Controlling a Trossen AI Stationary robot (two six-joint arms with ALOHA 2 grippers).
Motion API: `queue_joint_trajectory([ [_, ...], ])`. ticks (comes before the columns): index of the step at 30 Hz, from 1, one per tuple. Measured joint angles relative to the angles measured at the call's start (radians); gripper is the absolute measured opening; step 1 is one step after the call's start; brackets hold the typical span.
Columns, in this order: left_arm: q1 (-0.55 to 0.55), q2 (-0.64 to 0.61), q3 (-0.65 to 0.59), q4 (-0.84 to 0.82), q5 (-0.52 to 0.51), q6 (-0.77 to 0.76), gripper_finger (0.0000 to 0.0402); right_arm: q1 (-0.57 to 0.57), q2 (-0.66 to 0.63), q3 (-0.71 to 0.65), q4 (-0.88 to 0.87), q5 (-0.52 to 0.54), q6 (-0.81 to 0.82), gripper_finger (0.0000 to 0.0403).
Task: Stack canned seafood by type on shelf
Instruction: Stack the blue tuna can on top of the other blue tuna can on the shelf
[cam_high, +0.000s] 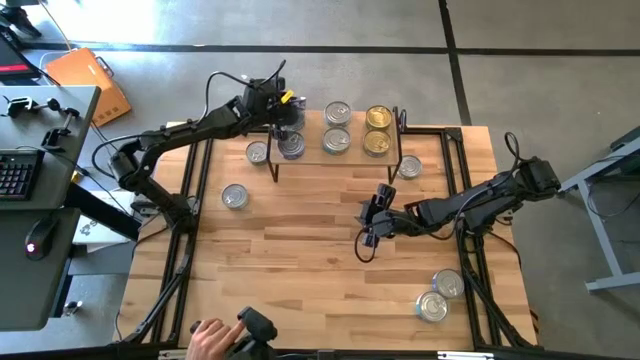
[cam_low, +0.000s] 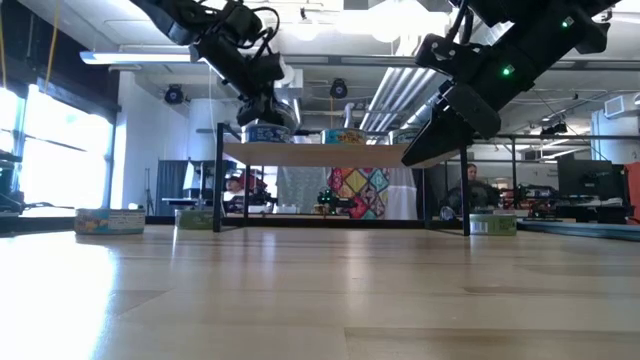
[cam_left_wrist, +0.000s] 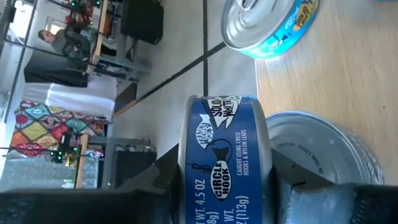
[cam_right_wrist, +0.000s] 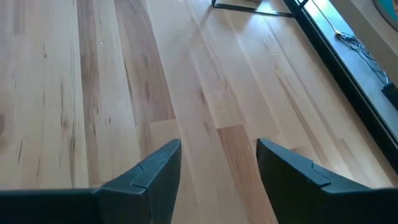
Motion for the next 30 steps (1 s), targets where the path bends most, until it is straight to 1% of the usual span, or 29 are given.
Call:
queue_joint_trajectory([
  [14,0.019,0.003,0.000,-0.036,0.000,-0.048,0.0131,0.000,0.000,0.000,0.003,-0.001,0.000,0.0199],
  [17,0.019,0.003,0.000,-0.050,0.013,-0.056,0.0149,0.000,0.000,0.000,0.003,-0.001,0.001,0.0199],
  [24,0.012,0.004,0.000,-0.048,0.026,-0.082,0.0209,0.000,0.000,0.000,0.003,-0.002,0.001,0.0199],
  [30,-0.005,0.004,0.000,-0.047,0.075,-0.092,0.0238,0.000,0.000,0.000,0.019,-0.002,0.001,0.0199],
])
